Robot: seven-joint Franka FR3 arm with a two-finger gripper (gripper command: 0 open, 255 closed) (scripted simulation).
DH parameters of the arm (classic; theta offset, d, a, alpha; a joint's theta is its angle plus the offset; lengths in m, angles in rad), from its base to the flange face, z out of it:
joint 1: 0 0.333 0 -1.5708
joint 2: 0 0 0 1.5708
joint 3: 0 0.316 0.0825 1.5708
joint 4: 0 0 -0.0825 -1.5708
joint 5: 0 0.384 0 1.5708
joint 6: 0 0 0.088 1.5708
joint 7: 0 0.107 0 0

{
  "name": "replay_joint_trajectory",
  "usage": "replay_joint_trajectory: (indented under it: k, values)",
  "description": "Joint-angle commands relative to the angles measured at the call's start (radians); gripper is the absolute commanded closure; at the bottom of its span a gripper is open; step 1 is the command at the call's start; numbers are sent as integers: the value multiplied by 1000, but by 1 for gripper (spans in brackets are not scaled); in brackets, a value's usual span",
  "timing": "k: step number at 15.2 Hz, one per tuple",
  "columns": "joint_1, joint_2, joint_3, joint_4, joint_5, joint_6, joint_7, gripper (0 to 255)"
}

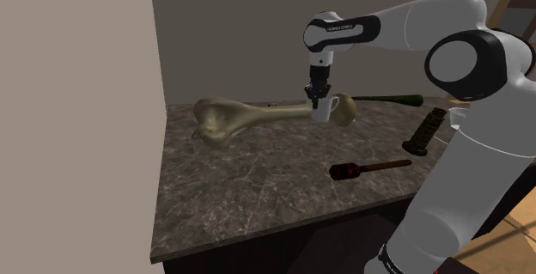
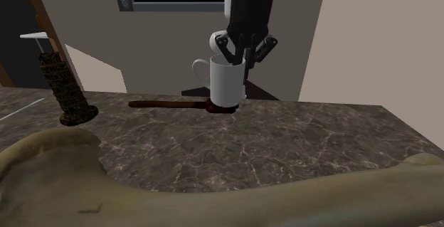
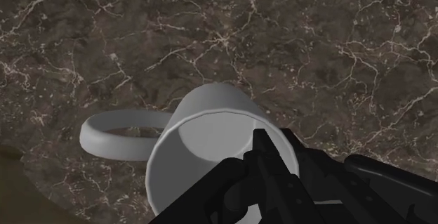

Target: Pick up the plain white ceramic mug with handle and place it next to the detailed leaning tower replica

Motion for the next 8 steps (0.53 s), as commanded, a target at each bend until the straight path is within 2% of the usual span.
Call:
replay_joint_trajectory:
  k: [1, 8]
  values:
    - [0, 2, 0, 32, 1, -31, -1, 255]
    - [0, 8, 0, 133, 2, -126, -6, 255]
